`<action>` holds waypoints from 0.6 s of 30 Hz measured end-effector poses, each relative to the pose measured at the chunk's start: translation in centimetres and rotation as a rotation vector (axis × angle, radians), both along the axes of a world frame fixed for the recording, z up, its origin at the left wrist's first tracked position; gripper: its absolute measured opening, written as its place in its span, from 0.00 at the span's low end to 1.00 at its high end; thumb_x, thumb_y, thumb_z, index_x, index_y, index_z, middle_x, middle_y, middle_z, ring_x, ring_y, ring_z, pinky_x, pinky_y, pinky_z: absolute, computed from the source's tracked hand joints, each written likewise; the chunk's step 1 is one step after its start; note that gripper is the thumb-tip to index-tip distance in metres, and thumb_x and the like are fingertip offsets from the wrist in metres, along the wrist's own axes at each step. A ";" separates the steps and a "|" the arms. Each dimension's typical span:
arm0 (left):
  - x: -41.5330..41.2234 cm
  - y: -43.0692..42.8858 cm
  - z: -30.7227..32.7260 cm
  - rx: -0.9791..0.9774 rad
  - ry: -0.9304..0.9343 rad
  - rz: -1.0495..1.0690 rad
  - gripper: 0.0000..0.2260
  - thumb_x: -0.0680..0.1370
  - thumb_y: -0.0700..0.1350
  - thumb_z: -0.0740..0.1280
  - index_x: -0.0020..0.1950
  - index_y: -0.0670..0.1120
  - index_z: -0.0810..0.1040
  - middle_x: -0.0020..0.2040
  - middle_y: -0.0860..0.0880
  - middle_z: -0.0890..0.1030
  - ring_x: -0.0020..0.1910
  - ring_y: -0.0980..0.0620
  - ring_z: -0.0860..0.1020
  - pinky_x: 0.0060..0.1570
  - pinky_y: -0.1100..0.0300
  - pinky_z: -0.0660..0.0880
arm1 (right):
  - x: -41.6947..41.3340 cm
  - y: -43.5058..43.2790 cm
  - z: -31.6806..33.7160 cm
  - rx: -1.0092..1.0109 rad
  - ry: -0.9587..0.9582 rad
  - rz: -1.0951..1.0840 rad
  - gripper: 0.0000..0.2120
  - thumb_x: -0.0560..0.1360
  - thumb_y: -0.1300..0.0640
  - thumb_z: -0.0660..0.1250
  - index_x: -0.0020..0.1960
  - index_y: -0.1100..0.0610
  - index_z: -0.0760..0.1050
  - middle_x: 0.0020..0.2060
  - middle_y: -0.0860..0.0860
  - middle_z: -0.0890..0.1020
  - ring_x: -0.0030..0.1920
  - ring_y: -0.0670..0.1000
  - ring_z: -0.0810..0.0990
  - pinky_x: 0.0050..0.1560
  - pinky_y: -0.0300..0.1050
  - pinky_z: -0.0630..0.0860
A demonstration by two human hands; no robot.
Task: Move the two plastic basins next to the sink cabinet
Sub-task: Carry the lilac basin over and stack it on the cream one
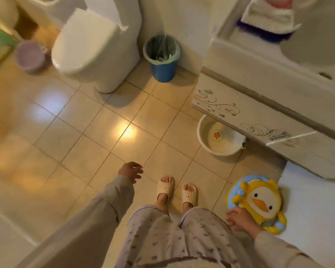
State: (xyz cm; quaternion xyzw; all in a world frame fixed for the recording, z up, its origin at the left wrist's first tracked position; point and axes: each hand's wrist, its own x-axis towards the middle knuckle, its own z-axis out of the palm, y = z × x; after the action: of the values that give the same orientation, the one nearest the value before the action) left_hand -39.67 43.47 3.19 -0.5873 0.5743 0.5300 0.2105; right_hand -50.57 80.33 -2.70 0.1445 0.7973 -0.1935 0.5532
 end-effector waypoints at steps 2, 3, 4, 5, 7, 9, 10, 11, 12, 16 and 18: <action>2.3 1.3 0.2 0.003 0.019 0.096 0.12 0.78 0.37 0.59 0.59 0.37 0.75 0.49 0.43 0.78 0.36 0.49 0.76 0.33 0.61 0.69 | -2.6 0.2 0.4 0.027 0.026 0.100 0.11 0.75 0.69 0.60 0.56 0.69 0.75 0.36 0.60 0.77 0.30 0.54 0.73 0.25 0.39 0.66; 3.5 2.1 0.1 0.010 0.030 0.151 0.11 0.78 0.38 0.59 0.58 0.37 0.75 0.48 0.43 0.78 0.36 0.50 0.76 0.33 0.61 0.69 | -3.9 0.0 0.6 0.026 0.032 0.127 0.10 0.75 0.70 0.60 0.55 0.69 0.75 0.35 0.59 0.76 0.29 0.53 0.72 0.23 0.37 0.65; 4.9 3.1 -0.1 0.018 0.040 0.215 0.10 0.78 0.37 0.59 0.56 0.38 0.76 0.47 0.43 0.79 0.35 0.50 0.75 0.33 0.61 0.69 | -5.0 -0.6 0.9 0.020 0.034 0.164 0.10 0.75 0.70 0.60 0.54 0.68 0.75 0.33 0.58 0.75 0.28 0.52 0.71 0.23 0.36 0.63; 6.4 4.3 -0.2 0.026 0.045 0.286 0.08 0.78 0.37 0.59 0.53 0.40 0.76 0.44 0.44 0.79 0.34 0.51 0.75 0.32 0.62 0.69 | -5.9 -1.5 1.2 0.021 0.039 0.222 0.09 0.75 0.71 0.60 0.53 0.67 0.74 0.32 0.57 0.75 0.28 0.52 0.71 0.24 0.37 0.63; 9.5 6.7 -0.9 0.042 0.026 0.414 0.07 0.77 0.35 0.57 0.50 0.40 0.74 0.39 0.45 0.78 0.32 0.51 0.74 0.31 0.62 0.68 | -7.3 -3.9 1.6 0.018 0.065 0.323 0.08 0.75 0.71 0.59 0.50 0.64 0.74 0.31 0.57 0.75 0.29 0.52 0.71 0.28 0.39 0.63; 12.8 9.1 -1.8 0.058 -0.030 0.507 0.07 0.77 0.35 0.57 0.49 0.40 0.74 0.42 0.43 0.78 0.32 0.50 0.73 0.31 0.62 0.68 | -8.0 -6.9 1.9 -0.014 0.084 0.420 0.08 0.74 0.71 0.59 0.49 0.63 0.74 0.32 0.56 0.75 0.30 0.52 0.72 0.30 0.40 0.65; 14.4 10.3 -2.3 0.063 -0.062 0.548 0.07 0.77 0.35 0.57 0.49 0.40 0.74 0.44 0.42 0.78 0.32 0.50 0.73 0.32 0.62 0.68 | -8.2 -8.6 1.9 -0.034 0.083 0.453 0.08 0.74 0.71 0.59 0.50 0.63 0.73 0.32 0.57 0.75 0.31 0.52 0.72 0.31 0.41 0.65; 15.9 11.4 -2.6 0.065 -0.091 0.592 0.07 0.77 0.35 0.57 0.49 0.40 0.74 0.45 0.41 0.78 0.32 0.50 0.74 0.32 0.62 0.68 | -8.2 -10.3 2.1 -0.054 0.075 0.486 0.08 0.75 0.70 0.59 0.51 0.63 0.73 0.33 0.57 0.75 0.31 0.52 0.72 0.31 0.42 0.65; 17.3 12.4 -3.0 0.064 -0.115 0.643 0.06 0.77 0.35 0.58 0.49 0.40 0.75 0.46 0.41 0.79 0.33 0.49 0.74 0.33 0.62 0.69 | -8.2 -12.0 2.1 -0.071 0.068 0.527 0.08 0.75 0.70 0.59 0.51 0.63 0.73 0.34 0.56 0.75 0.32 0.52 0.73 0.31 0.42 0.66; 21.3 15.2 -4.0 0.078 -0.145 0.866 0.06 0.77 0.36 0.58 0.49 0.39 0.75 0.46 0.40 0.78 0.35 0.47 0.74 0.34 0.61 0.69 | -7.3 -18.8 2.4 -0.170 0.051 0.708 0.08 0.75 0.67 0.61 0.52 0.61 0.75 0.41 0.56 0.80 0.39 0.53 0.78 0.36 0.42 0.72; 22.7 16.0 -4.6 0.098 -0.142 0.987 0.06 0.77 0.35 0.58 0.49 0.38 0.75 0.44 0.40 0.78 0.34 0.47 0.74 0.34 0.61 0.68 | -6.6 -22.2 2.7 -0.221 0.049 0.761 0.07 0.75 0.66 0.62 0.50 0.59 0.75 0.40 0.55 0.81 0.38 0.51 0.78 0.37 0.42 0.73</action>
State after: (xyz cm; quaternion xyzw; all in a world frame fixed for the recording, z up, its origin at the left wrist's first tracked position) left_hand -16.95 59.51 -1.38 -0.8129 0.1868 0.5516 0.0006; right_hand -57.17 58.18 -0.03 -0.2264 0.7813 -0.0628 0.5783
